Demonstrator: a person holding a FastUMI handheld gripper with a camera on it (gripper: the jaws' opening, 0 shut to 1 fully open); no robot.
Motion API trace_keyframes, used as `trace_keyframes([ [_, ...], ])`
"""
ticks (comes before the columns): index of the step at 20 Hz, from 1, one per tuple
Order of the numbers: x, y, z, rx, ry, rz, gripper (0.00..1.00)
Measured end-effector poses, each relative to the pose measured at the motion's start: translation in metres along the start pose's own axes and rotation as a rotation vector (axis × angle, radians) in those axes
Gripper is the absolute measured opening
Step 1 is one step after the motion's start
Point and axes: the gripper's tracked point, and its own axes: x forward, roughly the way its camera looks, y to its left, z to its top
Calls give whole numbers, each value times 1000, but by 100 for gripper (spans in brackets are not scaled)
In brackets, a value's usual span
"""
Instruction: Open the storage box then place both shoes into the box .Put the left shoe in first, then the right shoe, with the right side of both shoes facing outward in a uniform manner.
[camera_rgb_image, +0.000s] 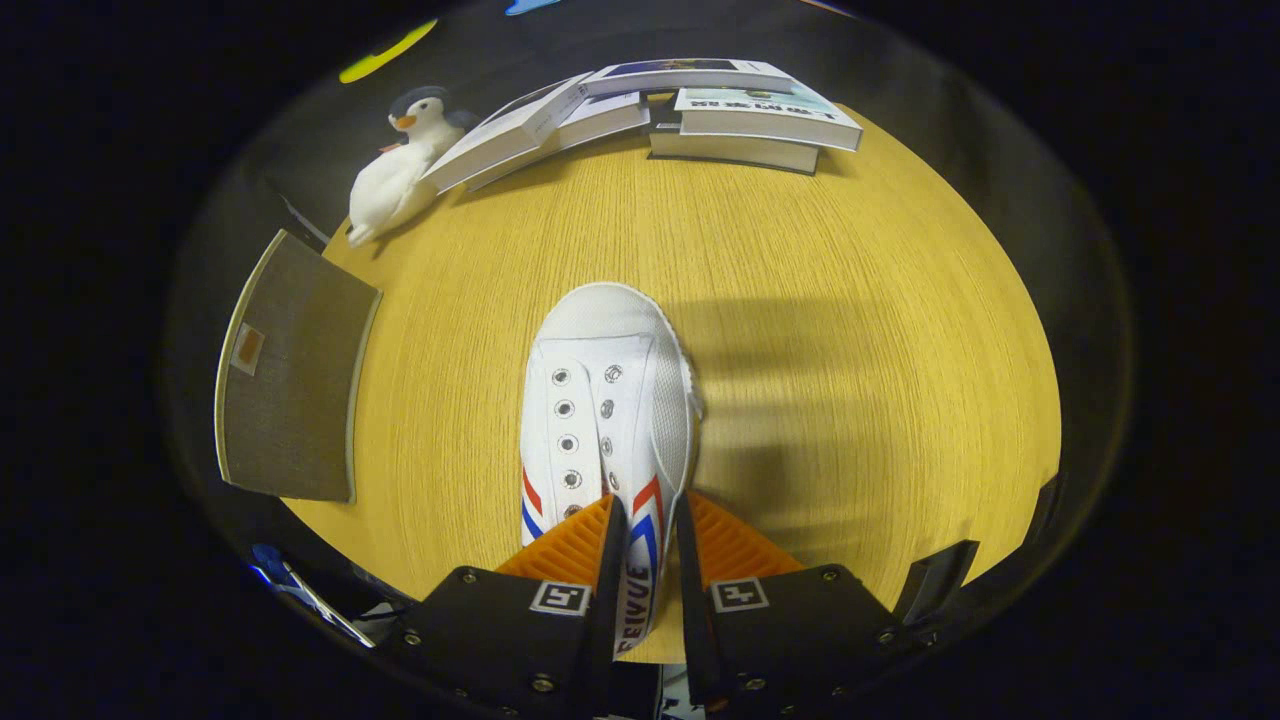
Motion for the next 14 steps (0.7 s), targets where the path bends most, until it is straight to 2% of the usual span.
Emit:
trace_keyframes([
  [2,-4,3,0,17,-6,-1,29],
  [3,16,-7,4,46,-67,-52,29],
  [4,19,-9,11,89,-73,-50,0],
  [8,27,-16,5,273,-65,63,0],
  [14,10,-11,11,276,-103,70,0],
])
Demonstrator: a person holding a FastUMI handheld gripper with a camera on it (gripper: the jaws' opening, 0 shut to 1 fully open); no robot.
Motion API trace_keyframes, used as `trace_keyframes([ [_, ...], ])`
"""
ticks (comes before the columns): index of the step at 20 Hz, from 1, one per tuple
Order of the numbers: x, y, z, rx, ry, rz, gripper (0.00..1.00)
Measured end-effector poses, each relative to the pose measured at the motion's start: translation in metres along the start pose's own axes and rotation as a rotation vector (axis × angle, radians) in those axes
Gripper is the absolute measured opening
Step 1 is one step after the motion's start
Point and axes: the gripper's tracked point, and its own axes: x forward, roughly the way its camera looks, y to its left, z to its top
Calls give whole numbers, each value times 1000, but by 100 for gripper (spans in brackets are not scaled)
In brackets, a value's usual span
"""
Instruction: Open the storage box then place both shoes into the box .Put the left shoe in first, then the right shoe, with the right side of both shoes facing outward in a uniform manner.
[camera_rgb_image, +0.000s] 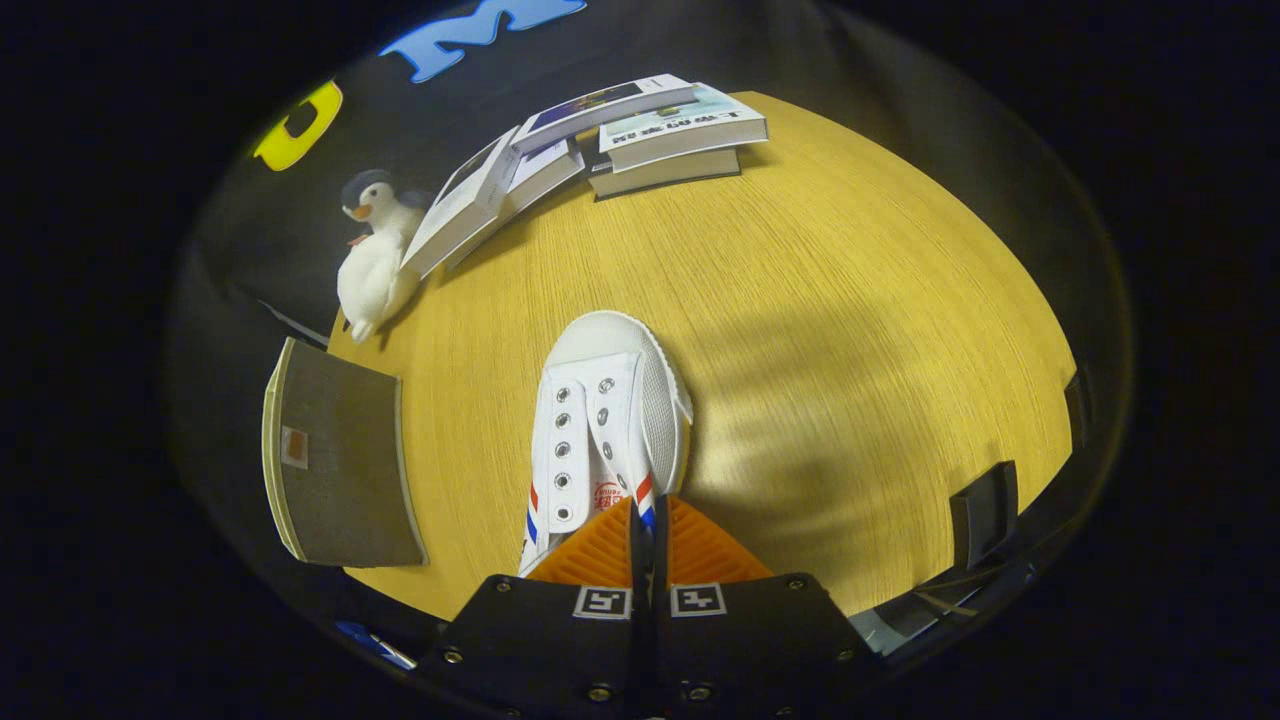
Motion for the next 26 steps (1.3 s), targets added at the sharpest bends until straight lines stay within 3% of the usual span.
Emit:
trace_keyframes([
  [12,-30,63,12,-47,-58,128,0],
  [26,-61,203,18,-155,-89,257,0],
])
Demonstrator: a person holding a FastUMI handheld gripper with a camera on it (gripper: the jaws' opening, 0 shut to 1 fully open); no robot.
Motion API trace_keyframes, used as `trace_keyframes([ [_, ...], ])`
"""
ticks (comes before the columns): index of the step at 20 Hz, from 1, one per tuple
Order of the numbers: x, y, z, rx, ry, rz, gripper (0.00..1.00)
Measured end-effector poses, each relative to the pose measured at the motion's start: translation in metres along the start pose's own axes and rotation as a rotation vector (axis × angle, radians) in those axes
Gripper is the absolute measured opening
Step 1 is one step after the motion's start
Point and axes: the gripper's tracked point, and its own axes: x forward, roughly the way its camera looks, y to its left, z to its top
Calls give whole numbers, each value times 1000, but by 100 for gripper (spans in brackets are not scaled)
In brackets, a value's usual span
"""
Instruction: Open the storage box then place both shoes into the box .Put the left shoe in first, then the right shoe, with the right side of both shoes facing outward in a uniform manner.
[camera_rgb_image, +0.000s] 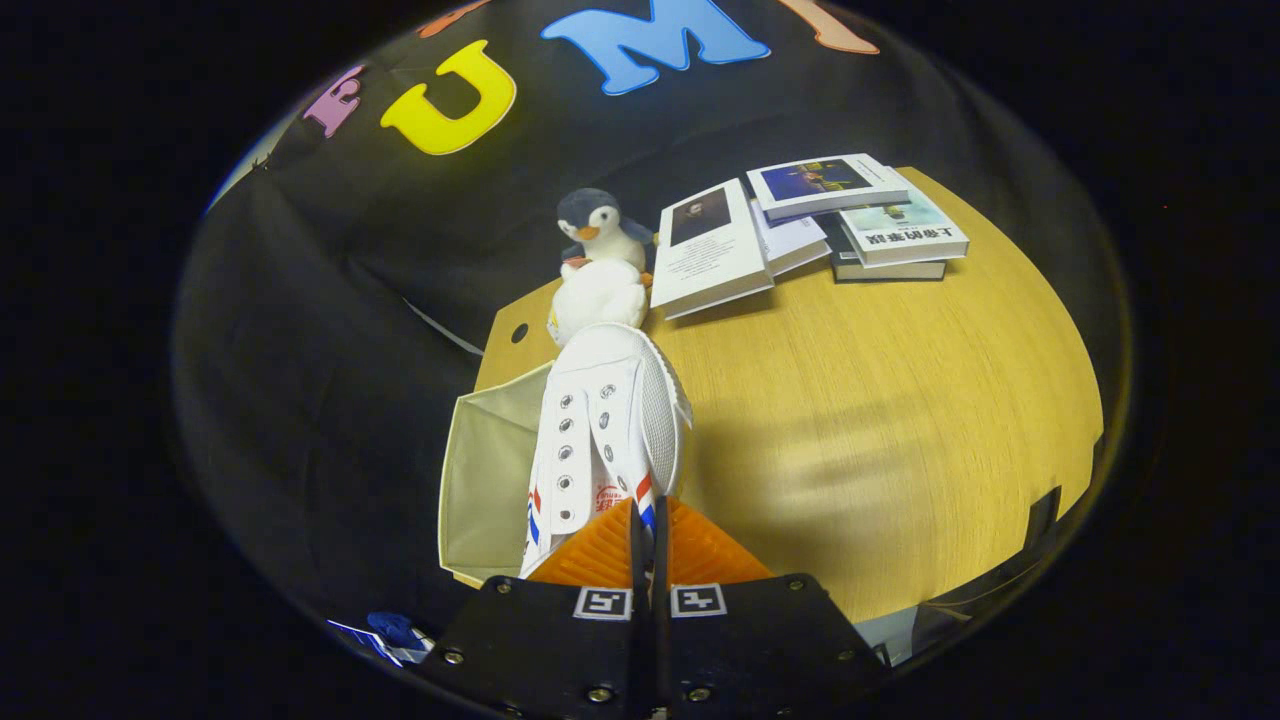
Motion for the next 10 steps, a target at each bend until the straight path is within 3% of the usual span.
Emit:
trace_keyframes([
  [10,43,74,-11,-82,56,50,0],
])
